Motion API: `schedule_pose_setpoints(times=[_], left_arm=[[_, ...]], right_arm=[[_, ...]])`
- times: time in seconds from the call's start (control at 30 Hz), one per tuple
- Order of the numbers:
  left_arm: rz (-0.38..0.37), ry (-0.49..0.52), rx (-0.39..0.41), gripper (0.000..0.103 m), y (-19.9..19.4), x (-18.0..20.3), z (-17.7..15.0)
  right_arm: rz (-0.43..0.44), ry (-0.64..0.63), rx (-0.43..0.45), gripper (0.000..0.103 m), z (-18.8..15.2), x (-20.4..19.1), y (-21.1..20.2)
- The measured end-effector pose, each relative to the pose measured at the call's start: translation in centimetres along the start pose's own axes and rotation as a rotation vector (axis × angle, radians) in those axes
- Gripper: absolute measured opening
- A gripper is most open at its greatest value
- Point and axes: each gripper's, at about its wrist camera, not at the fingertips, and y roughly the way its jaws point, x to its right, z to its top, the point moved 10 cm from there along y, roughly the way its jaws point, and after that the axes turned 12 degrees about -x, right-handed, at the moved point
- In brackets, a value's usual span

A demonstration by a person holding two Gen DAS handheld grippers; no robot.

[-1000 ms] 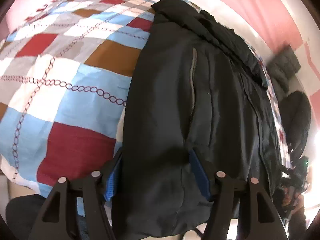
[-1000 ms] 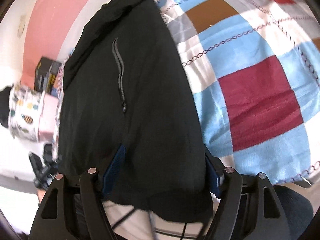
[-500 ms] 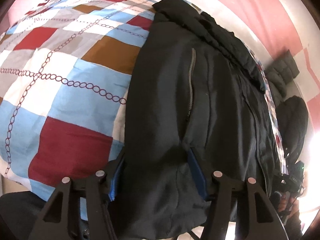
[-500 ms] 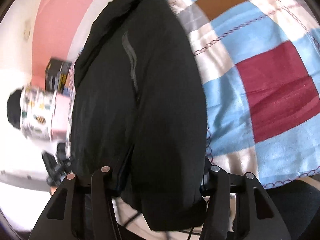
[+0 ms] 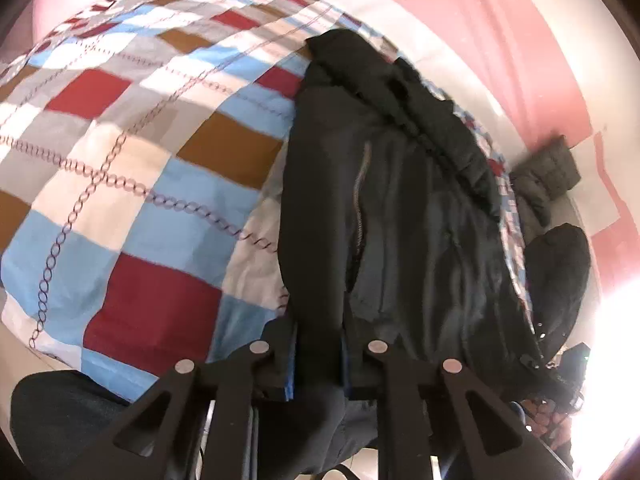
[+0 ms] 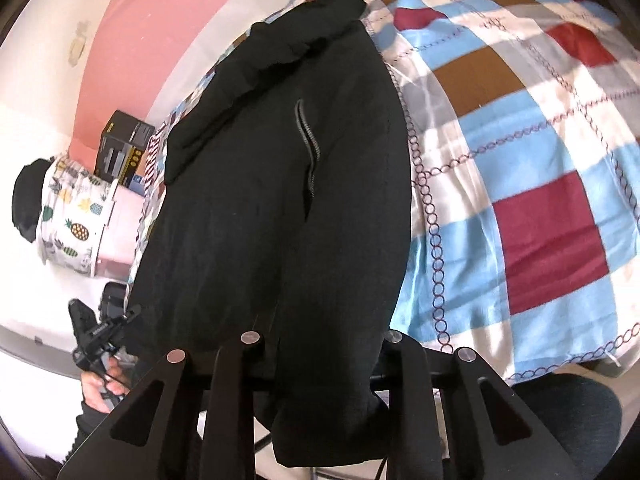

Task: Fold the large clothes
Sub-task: 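Lift the hem with both tools and fold it toward the collar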

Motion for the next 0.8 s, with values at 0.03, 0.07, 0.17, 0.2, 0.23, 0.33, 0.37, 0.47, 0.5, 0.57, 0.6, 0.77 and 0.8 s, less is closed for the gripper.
schedule_pose_setpoints(times=[0.03, 0.07, 0.17, 0.2, 0.23, 0.33, 0.37, 0.47, 0.5, 0.57, 0.6, 0.77, 0.8], left_arm=[[-0.012, 0.011, 0.010, 0.015, -0.5, 0.5, 0.1], [-0.023, 0.024, 0.019, 0.015, -1.1, 1.1, 0.3], [-0.054, 0.059, 0.050, 0.014, -2.8, 2.7, 1.0], [-0.065, 0.063, 0.057, 0.014, -3.2, 3.2, 1.3], [-0.080, 0.066, 0.065, 0.014, -3.7, 3.7, 1.6], [-0.123, 0.063, 0.091, 0.014, -4.9, 4.8, 2.8], [-0.138, 0.059, 0.101, 0.014, -5.3, 5.1, 3.2], [-0.177, 0.042, 0.132, 0.014, -6.4, 5.7, 4.6], [-0.188, 0.035, 0.145, 0.014, -6.8, 5.8, 5.1], [-0.204, 0.020, 0.168, 0.014, -7.6, 5.7, 6.2], [-0.210, 0.017, 0.177, 0.014, -7.9, 5.8, 6.7], [-0.241, 0.017, 0.225, 0.014, -9.2, 6.7, 10.1], [-0.246, 0.022, 0.235, 0.014, -9.5, 7.0, 10.9]], right_arm=[[-0.011, -0.008, 0.003, 0.025, 0.0, -0.2, 0.0], [-0.020, -0.022, 0.010, 0.025, 0.1, -0.5, -0.2], [0.000, -0.053, 0.026, 0.025, 0.5, -1.3, -1.4], [0.009, -0.060, 0.034, 0.024, 0.6, -1.6, -1.9], [0.017, -0.066, 0.041, 0.023, 0.7, -1.9, -2.2], [0.065, -0.078, 0.079, 0.020, 1.5, -3.1, -3.7], [0.083, -0.075, 0.095, 0.019, 1.9, -3.4, -4.2], [0.147, -0.046, 0.152, 0.019, 3.1, -3.9, -5.8], [0.166, -0.036, 0.172, 0.018, 3.7, -4.1, -6.3], [0.198, -0.026, 0.204, 0.018, 4.8, -4.5, -7.3], [0.212, -0.024, 0.221, 0.018, 5.5, -4.9, -7.7], [0.236, -0.051, 0.278, 0.018, 9.0, -6.8, -10.2], [0.239, -0.060, 0.288, 0.018, 9.9, -7.1, -10.7]])
